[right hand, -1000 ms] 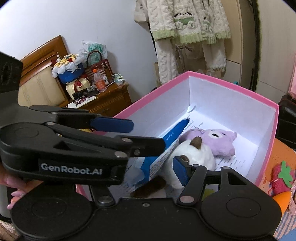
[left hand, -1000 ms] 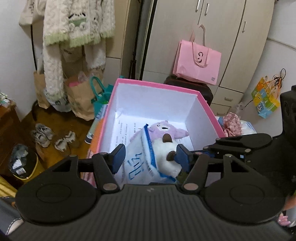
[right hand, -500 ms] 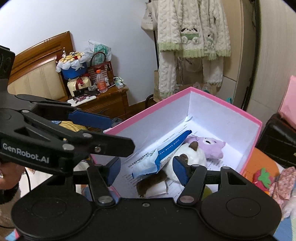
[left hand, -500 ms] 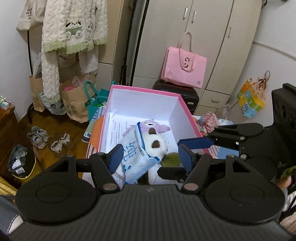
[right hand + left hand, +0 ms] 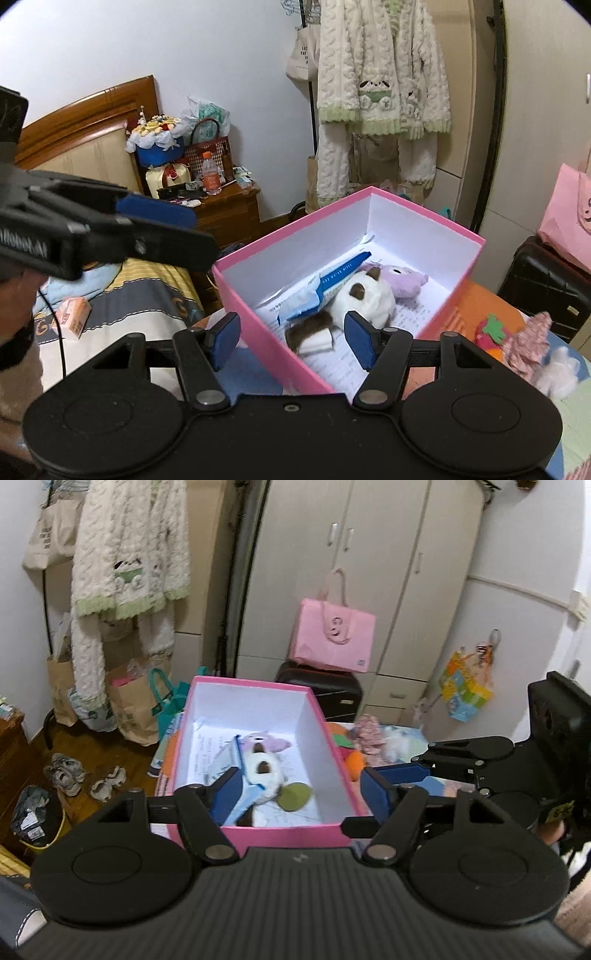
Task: Organize soft objects
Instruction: 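Withdraw the left gripper from the box, then grasp the pink floral cloth with the left gripper while the right grasps the white bath puff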
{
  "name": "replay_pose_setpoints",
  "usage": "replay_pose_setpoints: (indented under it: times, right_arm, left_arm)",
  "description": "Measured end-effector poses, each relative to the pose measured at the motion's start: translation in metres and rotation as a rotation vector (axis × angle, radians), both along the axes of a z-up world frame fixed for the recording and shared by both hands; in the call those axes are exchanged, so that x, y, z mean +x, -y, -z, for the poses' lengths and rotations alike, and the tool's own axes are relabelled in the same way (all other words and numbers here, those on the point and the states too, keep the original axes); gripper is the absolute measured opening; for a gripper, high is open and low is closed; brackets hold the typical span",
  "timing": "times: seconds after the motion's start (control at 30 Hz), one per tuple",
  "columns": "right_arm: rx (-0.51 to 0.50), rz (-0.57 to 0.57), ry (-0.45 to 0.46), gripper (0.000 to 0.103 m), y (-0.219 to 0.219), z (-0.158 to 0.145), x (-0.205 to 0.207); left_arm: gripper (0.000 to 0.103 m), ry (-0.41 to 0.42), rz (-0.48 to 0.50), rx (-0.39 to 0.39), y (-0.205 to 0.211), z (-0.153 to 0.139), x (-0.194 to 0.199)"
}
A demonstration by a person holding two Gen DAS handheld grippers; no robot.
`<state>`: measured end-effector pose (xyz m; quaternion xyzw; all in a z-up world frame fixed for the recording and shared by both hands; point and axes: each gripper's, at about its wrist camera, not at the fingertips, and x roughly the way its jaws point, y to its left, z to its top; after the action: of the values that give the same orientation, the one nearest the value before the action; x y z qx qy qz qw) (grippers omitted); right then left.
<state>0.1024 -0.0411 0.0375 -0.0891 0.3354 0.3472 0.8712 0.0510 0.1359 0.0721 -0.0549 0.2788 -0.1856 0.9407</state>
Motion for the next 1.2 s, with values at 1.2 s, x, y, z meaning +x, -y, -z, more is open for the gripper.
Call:
replay_pose_setpoints:
  times: [1.2]
  right_arm:
    - [-0.002, 0.302, 0.143, 0.073, 0.207, 0.021, -0.058]
  left_arm:
    - [0.074, -0.086, 0.383, 0.153, 0.201, 0.048, 0.030]
